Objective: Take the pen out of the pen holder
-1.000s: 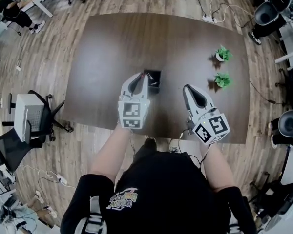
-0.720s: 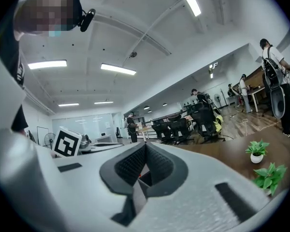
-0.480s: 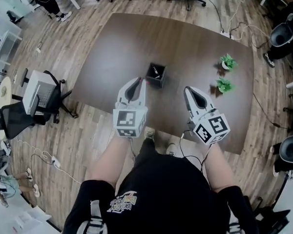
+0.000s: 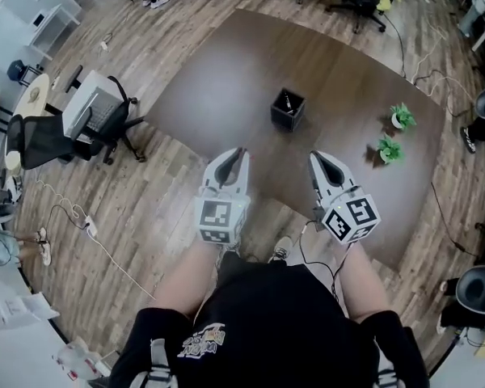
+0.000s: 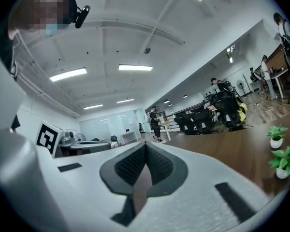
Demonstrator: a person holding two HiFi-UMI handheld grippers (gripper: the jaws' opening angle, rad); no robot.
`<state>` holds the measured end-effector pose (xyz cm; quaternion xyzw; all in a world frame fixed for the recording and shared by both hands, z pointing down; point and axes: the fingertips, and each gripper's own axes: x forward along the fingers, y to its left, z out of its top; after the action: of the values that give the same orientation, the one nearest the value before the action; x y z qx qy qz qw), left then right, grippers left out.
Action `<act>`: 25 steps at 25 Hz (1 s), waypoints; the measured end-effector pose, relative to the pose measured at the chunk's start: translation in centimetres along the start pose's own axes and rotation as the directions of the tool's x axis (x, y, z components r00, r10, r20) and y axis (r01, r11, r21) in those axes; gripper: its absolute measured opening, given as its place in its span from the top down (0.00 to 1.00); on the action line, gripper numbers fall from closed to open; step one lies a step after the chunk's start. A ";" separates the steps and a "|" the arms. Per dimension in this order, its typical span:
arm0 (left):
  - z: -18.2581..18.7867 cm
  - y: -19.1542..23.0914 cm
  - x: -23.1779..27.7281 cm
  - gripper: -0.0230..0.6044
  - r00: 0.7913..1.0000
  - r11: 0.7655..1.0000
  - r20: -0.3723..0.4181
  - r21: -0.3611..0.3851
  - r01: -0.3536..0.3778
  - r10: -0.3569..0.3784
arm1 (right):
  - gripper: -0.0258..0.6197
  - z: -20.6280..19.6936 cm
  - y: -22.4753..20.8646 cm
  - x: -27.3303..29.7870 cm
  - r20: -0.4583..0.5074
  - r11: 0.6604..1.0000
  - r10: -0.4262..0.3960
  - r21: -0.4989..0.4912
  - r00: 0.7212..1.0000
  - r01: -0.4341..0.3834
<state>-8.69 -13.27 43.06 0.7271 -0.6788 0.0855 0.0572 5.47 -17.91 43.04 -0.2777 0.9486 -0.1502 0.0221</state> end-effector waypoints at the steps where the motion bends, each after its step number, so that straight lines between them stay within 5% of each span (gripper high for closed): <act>1: -0.3 0.6 -1.0 0.92 1.000 1.000 -0.004 0.000 -0.013 0.013 | 0.95 -0.2 0.9 0.4 0.000 1.000 0.015 0.004 1.000 -0.015; 8: -1.5 5.7 -7.5 0.92 0.997 0.997 0.013 0.006 -0.082 0.081 | 0.95 -2.5 8.0 3.4 -0.026 0.996 0.089 -0.014 0.996 -0.089; 13: -2.4 9.2 -12.1 0.92 0.999 0.999 0.018 -0.024 -0.042 0.043 | 0.95 -3.9 14.4 4.5 -0.034 0.996 0.072 -0.047 0.997 -0.074; 19: -1.9 11.7 -16.3 0.92 0.995 0.996 0.061 -0.031 0.080 -0.078 | 0.95 -4.1 20.0 3.1 -0.011 0.995 -0.048 -0.090 0.999 0.047; 25: -2.8 9.2 -18.4 0.92 0.967 0.969 0.058 -0.014 0.248 -0.247 | 0.95 -4.8 21.4 -2.3 0.033 0.970 -0.227 -0.084 0.973 0.229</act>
<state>-19.20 4.61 41.76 0.8076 -0.5849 0.0501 0.0559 -4.28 1.74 41.13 -0.3874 0.9157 -0.1071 0.0033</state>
